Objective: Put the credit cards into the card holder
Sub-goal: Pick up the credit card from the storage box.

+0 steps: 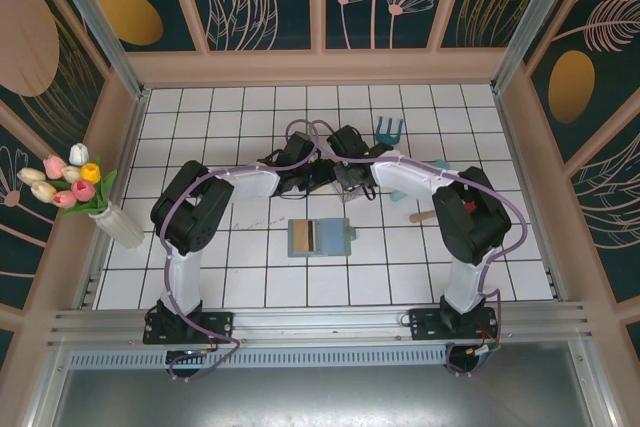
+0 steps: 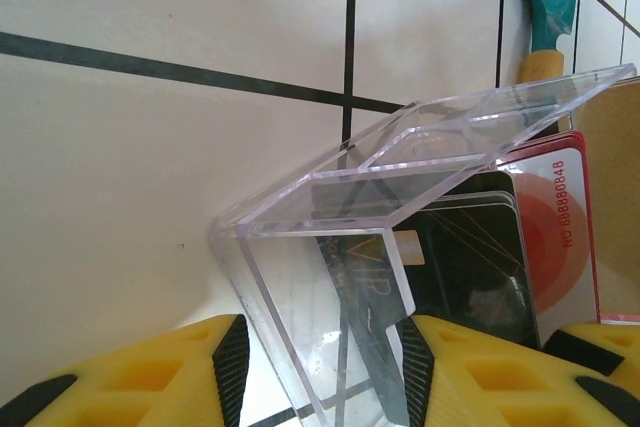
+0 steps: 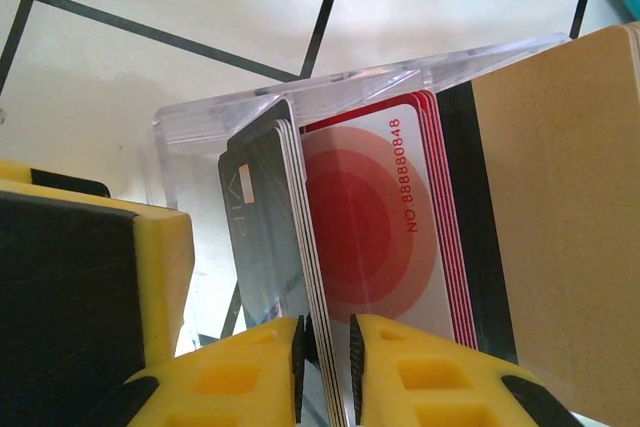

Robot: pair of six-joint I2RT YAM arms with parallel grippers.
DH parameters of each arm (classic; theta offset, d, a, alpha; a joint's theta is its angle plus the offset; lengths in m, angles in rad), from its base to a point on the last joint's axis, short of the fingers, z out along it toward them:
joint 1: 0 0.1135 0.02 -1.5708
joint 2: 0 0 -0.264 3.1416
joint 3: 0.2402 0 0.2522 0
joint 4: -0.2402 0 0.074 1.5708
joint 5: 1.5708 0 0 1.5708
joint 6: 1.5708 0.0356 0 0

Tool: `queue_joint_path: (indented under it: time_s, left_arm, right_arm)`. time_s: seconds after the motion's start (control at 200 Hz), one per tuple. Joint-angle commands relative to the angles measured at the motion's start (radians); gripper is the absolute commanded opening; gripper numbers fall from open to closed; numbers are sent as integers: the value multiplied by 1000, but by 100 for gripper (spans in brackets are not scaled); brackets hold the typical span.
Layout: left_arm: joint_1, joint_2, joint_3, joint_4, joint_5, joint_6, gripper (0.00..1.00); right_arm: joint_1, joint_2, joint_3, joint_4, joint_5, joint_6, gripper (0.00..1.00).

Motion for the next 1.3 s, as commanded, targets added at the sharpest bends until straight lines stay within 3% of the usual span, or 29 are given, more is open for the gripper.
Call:
queue_joint_path:
  time_s: [0.0,0.671,1.016,1.291]
  left_arm:
    - [6,-8,-23,-44,-15,0,46]
    - [6,-2,-19,-47,-11,3,45]
    - [5,-3,-20,-47,-10,3,45]
    - [6,-3,-20,-50,-9,5,45]
  right_arm:
    - [3,-32,-13,-11,26,-17,19]
    - [2,-47,-11,-36,88,-17,22]
    - [-1,-55,-14,-36,75,-15,17]
    - [-7,-66,-20,-27,-2,-11,0]
